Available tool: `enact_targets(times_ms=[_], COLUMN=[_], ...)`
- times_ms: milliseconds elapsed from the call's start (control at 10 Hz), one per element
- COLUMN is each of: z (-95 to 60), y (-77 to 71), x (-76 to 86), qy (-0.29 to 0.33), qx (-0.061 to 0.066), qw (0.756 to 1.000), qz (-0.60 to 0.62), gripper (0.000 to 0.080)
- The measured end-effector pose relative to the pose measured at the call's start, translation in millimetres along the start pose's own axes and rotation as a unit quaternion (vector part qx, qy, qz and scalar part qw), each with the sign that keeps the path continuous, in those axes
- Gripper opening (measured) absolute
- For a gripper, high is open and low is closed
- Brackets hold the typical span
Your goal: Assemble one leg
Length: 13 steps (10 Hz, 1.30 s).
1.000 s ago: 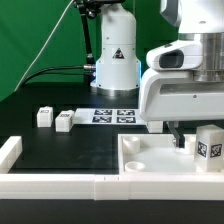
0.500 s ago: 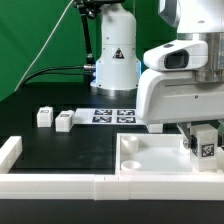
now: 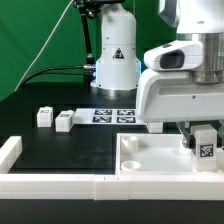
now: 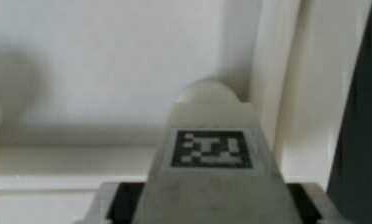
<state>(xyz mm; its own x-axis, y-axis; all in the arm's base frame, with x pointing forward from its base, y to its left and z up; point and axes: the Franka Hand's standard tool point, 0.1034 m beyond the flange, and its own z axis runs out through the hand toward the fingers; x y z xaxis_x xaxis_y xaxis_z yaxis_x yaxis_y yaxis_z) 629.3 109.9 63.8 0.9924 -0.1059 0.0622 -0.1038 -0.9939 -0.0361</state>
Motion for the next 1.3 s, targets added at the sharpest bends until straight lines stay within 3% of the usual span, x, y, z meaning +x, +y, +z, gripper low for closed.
enact_targets(times_ms=[200,400,500,600,800,900,1100,1200,1300], z=[0.0,0.6,1.0,1.2,1.0,1.2,1.3,1.4,1.4], y=[2.2,1.1,-6.8,-10.6,-11.6,-11.3,-11.3,-11.3,-11.4], x=[-0.4,-1.4,-4.5,-6.1,-6.3,-6.2,-6.2,-6.2,-6.2], qy=[-0.004,-0.005,-0.006,-0.005,-0.004,-0.005,-0.005,-0.006,-0.006], qx=[-0.001,-0.001,-0.002,-0.003,-0.004,-0.002,-0.002,-0.002,-0.002], qw=[0.990,0.965,0.933,0.916,0.864,0.826,0.825,0.835,0.835], qz=[0.140,0.263,0.360,0.400,0.503,0.564,0.565,0.550,0.550], gripper=[0.0291,0.0292,0.0292,0.0292,0.0292,0.0292,0.0292,0.0476,0.0590])
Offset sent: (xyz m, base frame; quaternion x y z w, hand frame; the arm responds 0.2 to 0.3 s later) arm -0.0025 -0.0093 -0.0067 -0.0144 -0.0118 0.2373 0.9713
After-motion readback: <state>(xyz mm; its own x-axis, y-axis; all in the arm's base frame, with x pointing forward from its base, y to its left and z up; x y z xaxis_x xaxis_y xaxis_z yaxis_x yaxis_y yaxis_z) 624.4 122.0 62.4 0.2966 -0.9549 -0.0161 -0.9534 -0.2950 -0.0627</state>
